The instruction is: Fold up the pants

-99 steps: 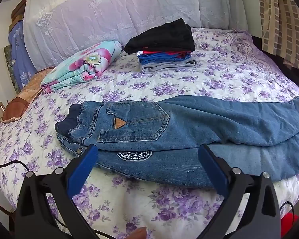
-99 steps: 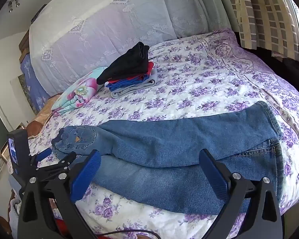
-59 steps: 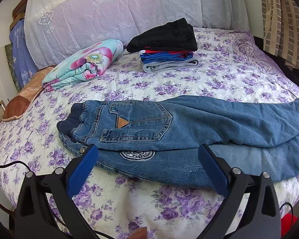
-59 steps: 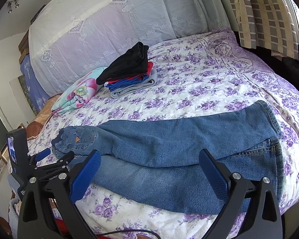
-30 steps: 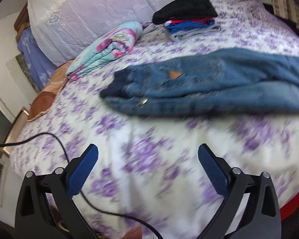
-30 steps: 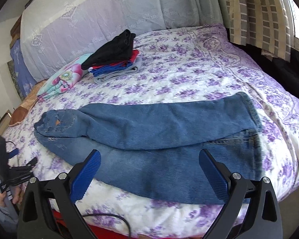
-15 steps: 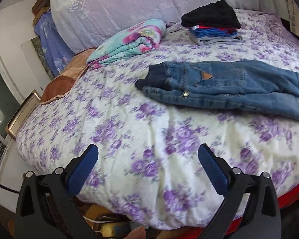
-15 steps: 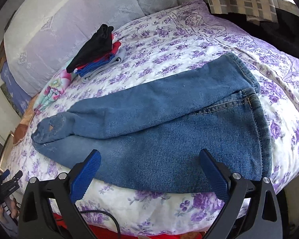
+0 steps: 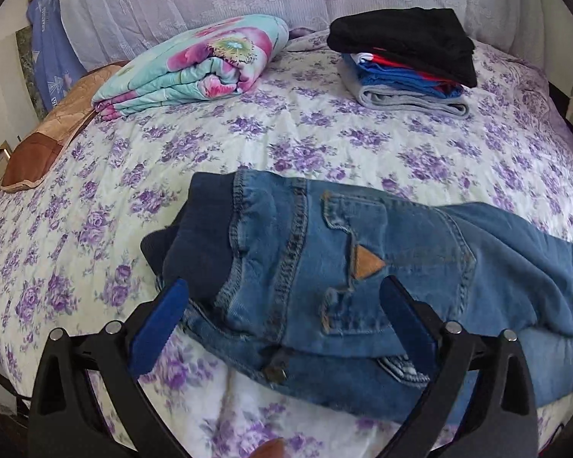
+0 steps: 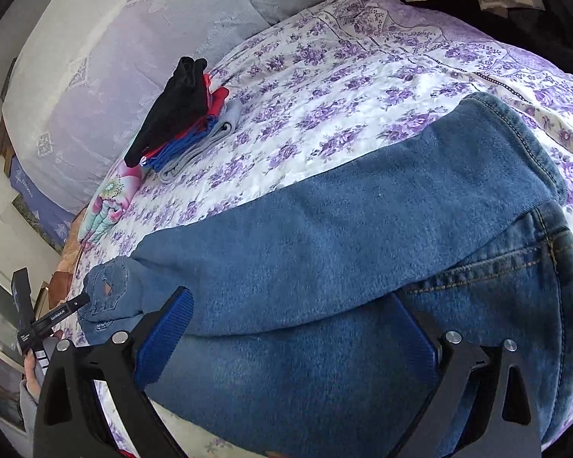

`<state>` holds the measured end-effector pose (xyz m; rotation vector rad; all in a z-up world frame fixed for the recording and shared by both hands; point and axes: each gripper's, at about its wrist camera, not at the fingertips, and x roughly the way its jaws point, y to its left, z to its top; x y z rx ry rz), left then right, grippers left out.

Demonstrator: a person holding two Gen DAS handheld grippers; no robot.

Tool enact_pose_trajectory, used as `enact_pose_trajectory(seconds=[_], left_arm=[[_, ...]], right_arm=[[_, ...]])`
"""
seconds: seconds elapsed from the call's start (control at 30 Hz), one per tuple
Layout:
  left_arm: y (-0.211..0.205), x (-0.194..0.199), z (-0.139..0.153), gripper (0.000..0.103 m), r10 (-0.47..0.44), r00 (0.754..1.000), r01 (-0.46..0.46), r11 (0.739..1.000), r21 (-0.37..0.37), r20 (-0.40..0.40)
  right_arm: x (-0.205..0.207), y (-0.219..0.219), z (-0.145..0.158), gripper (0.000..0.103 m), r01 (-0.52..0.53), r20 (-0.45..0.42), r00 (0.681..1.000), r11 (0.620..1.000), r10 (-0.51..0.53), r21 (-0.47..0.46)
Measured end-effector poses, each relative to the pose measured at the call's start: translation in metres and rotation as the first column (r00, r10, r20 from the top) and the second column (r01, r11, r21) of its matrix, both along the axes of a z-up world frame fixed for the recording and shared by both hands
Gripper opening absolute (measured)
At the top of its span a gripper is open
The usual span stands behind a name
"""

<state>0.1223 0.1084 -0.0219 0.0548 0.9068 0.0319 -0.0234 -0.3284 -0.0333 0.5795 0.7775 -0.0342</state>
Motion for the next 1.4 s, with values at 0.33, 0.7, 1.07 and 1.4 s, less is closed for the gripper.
enact_pose_trajectory(seconds=[0.33,0.7,1.07,1.4], left_arm=[[0.013,-0.023,0.000,0.098,-0.090,0.993,0.077,0.982,-0.173,-0.073],[-0.004,-0.018,-0.005,0.098,-0.113,0.992,0.099,0.976,-0.195,-0.062],[0.018,0.026,-0.003,0.098,-0.119,0.981,0.042,0.905,-0.423,-0.157],[0.028,0.010,-0.024,0.098,-0.109,0.983,0.043,0.921,-0.387,-0.150]], right_arm=[[0.046,-0.010,0.015,0.100,-0.046,0.027,0.999,0.998,0.045,0.051],[0.027,0.000,-0.001,0.098,-0.104,0.012,0.995,0.993,0.104,0.059],[0.067,-0.010,0.010,0.098,-0.127,0.020,0.992,0.982,0.125,0.142],[0.057,-0.013,-0.016,0.055,-0.131,-0.029,0.990,0.985,0.135,0.115]])
